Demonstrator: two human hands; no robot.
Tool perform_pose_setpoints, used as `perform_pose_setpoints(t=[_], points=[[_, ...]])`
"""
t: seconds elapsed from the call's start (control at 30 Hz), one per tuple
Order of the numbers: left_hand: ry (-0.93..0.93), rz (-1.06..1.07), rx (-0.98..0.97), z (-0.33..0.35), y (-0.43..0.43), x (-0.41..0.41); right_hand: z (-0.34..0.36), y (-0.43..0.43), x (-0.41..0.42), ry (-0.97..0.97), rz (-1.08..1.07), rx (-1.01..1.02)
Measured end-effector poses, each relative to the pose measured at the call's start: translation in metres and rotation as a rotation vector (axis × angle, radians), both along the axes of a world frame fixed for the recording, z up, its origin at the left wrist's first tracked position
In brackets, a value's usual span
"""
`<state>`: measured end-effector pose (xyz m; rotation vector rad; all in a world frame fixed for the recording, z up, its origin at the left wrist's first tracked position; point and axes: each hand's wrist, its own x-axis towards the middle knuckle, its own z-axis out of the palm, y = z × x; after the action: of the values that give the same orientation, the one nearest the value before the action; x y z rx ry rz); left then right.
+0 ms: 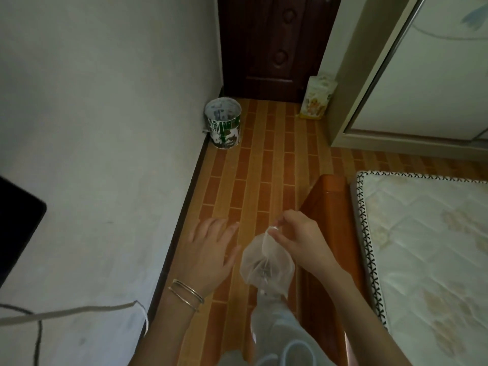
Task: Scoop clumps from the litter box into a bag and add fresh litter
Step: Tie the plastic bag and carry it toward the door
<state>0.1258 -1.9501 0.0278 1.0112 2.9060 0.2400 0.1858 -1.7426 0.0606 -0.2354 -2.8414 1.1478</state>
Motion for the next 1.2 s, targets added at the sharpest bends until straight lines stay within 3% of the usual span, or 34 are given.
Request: perform_pose_setpoints(t=[0.33, 0.7, 1.2], points=[[0.072, 0.069, 0.043, 0.023, 0.097, -0.113, 0.017, 0.097, -0.126, 0.048, 0.091, 0.066], [0.065, 0.075, 0.059, 0.012, 0.136, -0.213, -0.004, 0.145, -0.233, 0.024, 0.063, 0.019], [0.128, -0.014, 0.063, 0.03, 0.187, -0.449, 0.021, 0.184, -0.442, 0.113, -0.015, -0.003]])
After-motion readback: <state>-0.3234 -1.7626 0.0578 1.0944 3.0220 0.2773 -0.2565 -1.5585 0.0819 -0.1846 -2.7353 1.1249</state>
